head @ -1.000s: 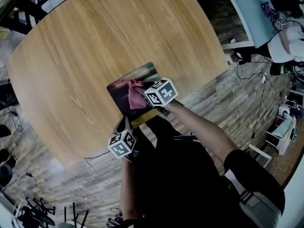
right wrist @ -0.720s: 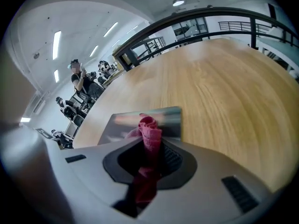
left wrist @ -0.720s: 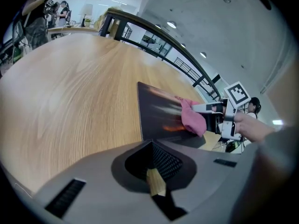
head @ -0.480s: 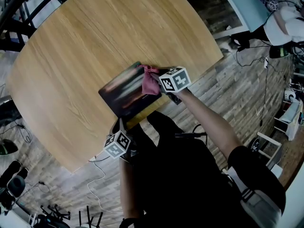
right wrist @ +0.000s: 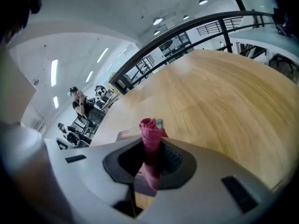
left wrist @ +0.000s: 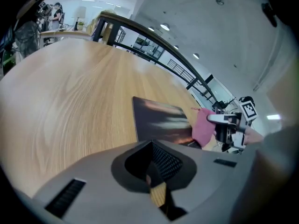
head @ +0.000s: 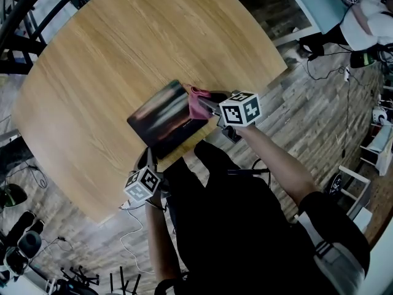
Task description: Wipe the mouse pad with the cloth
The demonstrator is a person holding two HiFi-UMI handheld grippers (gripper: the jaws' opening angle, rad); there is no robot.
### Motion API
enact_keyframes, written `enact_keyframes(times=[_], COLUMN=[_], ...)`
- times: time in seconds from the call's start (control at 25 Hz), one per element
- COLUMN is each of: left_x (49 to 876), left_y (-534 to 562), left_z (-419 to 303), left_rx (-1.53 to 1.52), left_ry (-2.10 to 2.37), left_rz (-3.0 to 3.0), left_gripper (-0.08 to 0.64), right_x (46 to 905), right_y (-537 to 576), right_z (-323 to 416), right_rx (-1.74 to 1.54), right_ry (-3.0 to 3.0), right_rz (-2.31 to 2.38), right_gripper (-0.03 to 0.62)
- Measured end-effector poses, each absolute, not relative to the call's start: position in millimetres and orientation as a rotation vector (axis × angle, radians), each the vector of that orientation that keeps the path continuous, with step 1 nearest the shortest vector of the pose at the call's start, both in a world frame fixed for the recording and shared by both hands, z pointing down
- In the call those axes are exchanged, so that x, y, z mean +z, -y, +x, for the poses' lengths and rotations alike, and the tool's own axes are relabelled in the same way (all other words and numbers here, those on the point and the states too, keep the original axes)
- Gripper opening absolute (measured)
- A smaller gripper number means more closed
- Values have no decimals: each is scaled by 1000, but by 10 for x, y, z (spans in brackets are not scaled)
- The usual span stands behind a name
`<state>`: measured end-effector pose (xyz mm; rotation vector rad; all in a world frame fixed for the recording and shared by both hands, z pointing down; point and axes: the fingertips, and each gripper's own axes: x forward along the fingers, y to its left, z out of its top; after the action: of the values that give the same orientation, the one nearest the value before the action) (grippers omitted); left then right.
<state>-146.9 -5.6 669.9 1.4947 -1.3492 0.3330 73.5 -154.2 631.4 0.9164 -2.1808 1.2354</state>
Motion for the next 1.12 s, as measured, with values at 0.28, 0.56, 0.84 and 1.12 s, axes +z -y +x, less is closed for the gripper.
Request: enact_keyframes(times=[0.28, 0.56, 0.84, 1.12], left_x=[6666, 6834, 6907, 6929], left_y=[717, 965, 919, 922], left_z=[-1654, -1697, -1665, -1660], left_rx=[391, 478, 462, 510], left_ry=[1215, 1116, 1077, 1092], left_rz=[1637, 1661, 1639, 1642], left_gripper=[23, 23, 23, 23], right_x=[5887, 6035, 6515, 6876], right_y=[815, -14, -295, -118], right_z=[-101, -828, -1211, -1243], right_rx=[1312, 1239, 1123, 1009], right_ry=[2277, 2175, 2075, 2049], right_rz=[582, 176, 64, 138], right_gripper=[66, 66, 66, 66])
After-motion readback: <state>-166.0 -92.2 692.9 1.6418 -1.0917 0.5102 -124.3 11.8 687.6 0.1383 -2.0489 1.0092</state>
